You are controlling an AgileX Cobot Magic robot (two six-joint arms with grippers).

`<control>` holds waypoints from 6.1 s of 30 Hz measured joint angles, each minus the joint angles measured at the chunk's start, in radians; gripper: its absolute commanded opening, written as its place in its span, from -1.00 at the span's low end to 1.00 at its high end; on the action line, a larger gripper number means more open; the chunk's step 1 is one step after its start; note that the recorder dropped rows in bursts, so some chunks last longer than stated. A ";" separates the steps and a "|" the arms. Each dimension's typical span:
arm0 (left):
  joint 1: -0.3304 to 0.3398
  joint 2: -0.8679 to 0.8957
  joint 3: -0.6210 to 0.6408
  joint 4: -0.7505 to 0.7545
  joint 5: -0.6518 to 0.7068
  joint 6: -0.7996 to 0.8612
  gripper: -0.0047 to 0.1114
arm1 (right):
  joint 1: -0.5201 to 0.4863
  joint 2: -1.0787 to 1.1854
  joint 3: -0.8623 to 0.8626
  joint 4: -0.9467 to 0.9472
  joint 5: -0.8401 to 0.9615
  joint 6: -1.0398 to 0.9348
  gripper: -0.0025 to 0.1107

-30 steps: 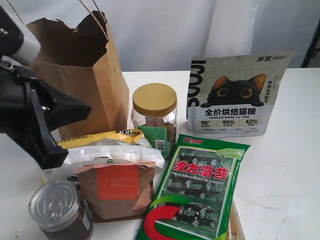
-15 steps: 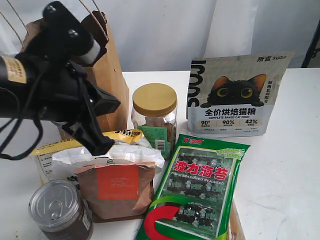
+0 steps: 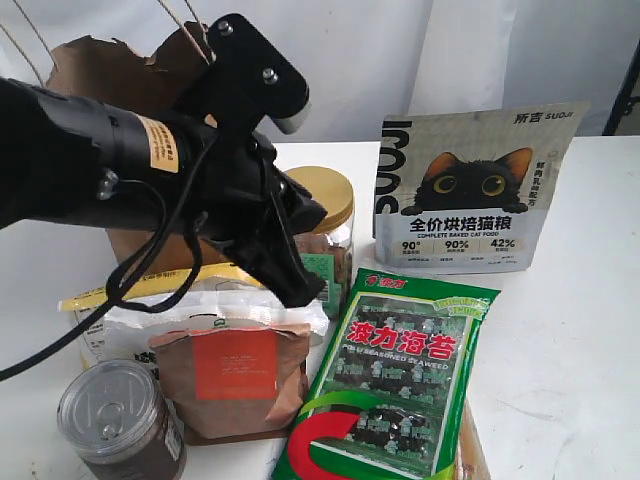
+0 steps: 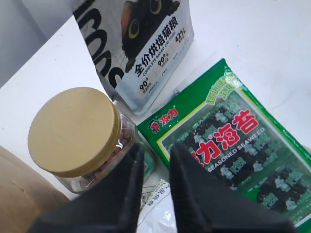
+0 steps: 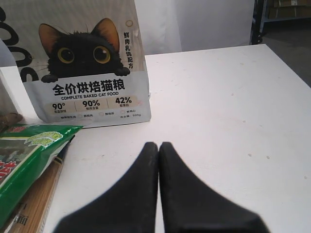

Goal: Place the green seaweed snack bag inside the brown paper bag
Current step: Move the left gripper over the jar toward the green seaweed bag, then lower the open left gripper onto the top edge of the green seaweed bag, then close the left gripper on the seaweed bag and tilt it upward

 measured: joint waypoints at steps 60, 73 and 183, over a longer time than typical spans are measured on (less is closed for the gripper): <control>-0.189 0.413 -0.336 -0.010 0.106 -0.340 0.55 | 0.000 0.000 0.000 0.000 0.000 0.000 -0.96; -0.191 0.619 -0.543 0.005 0.217 -0.317 0.55 | 0.000 0.000 0.000 0.000 0.000 0.000 -0.96; -0.301 0.425 -0.461 0.343 0.418 -0.473 -0.92 | 0.000 0.000 0.000 0.000 0.000 0.000 -0.96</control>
